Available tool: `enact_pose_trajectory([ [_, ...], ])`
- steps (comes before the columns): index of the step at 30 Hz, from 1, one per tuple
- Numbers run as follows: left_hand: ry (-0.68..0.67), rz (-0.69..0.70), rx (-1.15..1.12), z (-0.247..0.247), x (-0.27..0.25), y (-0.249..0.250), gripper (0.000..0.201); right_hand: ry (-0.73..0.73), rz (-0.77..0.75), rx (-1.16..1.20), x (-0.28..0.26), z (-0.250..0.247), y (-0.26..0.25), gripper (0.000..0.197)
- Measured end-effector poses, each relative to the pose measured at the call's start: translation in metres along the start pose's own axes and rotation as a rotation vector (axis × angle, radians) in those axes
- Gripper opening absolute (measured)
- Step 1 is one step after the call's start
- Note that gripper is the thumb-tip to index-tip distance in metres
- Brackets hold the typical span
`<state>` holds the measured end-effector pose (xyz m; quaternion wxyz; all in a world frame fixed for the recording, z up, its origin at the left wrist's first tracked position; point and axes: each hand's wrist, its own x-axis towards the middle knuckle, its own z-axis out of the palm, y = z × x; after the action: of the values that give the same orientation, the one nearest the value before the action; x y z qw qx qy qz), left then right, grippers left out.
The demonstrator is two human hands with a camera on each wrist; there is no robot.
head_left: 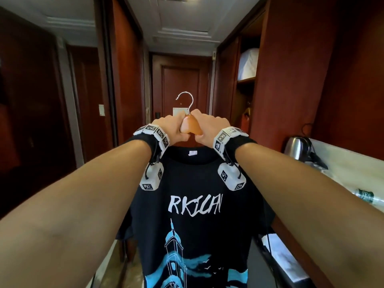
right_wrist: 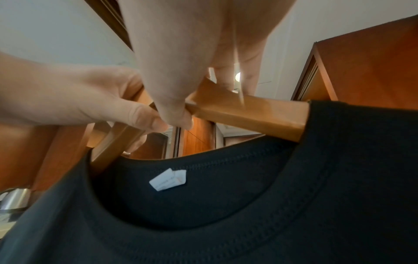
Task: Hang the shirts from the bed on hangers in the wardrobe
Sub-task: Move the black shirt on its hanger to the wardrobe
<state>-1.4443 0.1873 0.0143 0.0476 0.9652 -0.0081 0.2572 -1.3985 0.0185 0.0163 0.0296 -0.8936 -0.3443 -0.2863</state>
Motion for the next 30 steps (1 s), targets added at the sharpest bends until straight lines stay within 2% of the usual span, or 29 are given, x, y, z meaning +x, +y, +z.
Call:
enact_pose_trajectory([
  [9,-0.004,0.105,-0.006,0.100,0.176,-0.065,0.043,0.015,0.091,-0.018,0.141,0.115,0.079,0.057],
  [14,-0.005,0.194,-0.034,0.138,0.279,-0.091,0.041,0.001,0.162,-0.017,0.219,0.157,0.126,0.057],
  [20,-0.003,0.206,-0.040,0.186,0.387,-0.109,0.045,-0.011,0.216,-0.017,0.301,0.207,0.185,0.061],
  [30,-0.032,0.233,-0.030,0.311,0.566,-0.124,0.047,-0.036,0.196,-0.021,0.416,0.332,0.316,0.054],
])
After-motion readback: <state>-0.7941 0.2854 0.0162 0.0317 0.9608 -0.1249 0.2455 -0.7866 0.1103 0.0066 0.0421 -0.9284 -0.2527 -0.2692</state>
